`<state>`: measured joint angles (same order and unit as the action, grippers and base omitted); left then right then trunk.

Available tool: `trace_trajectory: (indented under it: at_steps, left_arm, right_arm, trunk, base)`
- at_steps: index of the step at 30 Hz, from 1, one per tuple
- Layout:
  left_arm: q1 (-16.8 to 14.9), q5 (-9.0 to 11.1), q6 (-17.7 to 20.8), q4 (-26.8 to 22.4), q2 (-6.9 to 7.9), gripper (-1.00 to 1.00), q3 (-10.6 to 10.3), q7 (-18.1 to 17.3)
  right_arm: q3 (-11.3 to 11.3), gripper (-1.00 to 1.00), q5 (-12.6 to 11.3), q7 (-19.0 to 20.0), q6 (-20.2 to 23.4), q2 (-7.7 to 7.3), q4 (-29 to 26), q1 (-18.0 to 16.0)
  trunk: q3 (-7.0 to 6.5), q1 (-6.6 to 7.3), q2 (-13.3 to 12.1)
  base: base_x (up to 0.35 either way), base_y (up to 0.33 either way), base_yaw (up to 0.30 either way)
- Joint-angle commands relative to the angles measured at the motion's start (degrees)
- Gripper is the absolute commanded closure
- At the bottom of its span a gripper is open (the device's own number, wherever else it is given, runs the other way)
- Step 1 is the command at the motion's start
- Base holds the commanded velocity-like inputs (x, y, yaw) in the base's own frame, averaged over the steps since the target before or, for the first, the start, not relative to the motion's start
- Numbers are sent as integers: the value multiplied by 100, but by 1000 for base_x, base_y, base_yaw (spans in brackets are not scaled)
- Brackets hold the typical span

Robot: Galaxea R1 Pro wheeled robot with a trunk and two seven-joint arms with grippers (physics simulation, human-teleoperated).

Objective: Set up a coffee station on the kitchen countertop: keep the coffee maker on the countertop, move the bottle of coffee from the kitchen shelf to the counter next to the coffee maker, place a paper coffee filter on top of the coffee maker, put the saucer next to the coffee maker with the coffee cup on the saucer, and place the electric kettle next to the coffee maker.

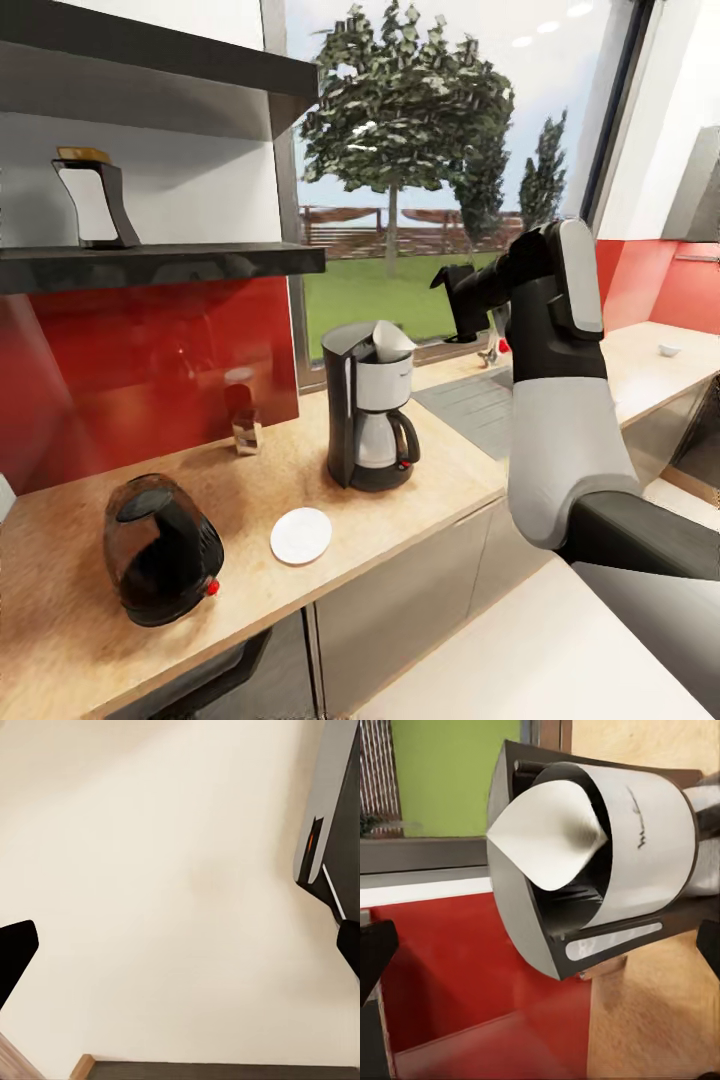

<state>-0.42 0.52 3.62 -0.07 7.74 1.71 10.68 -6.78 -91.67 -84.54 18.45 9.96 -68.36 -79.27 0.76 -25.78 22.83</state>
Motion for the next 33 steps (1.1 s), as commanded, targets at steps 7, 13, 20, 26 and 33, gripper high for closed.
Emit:
trace_trajectory:
  at_steps: [7, 13, 20, 26, 33]
  left_arm:
    - [-6, 1, 16, -2, 0, -100, 14, 13]
    - [-8, 8, 5, -4, 0, -100, 14, 13]
    - [-10, 15, -1, -10, -2, -100, 14, 13]
    - [-10, 18, -2, -19, -7, -100, 14, 7]
    - [-10, 11, -12, -20, -7, -100, 14, 6]
  right_arm:
    - [-21, -100, -13, -32, 186, 4, -2, 300]
    - [-38, -100, -2, -36, 481, -95, -8, 751]
    - [-36, -100, 45, -29, 591, -744, 52, 1538]
    - [-32, -100, 401, -3, 976, -1082, 695, 2147]
    - [-18, -100, 2213, 1060, 1148, -1222, 2285, 2896]
  trunk:
    - [8, 0, 9]
    - [8, 0, 9]
    - [8, 0, 9]
    - [8, 0, 9]
    - [8, 0, 9]
  base:
    - [-249, -172, 0]
    - [-266, -157, 0]
    - [-132, -57, 0]
    - [-11, -5, 0]
    - [0, 0, 0]
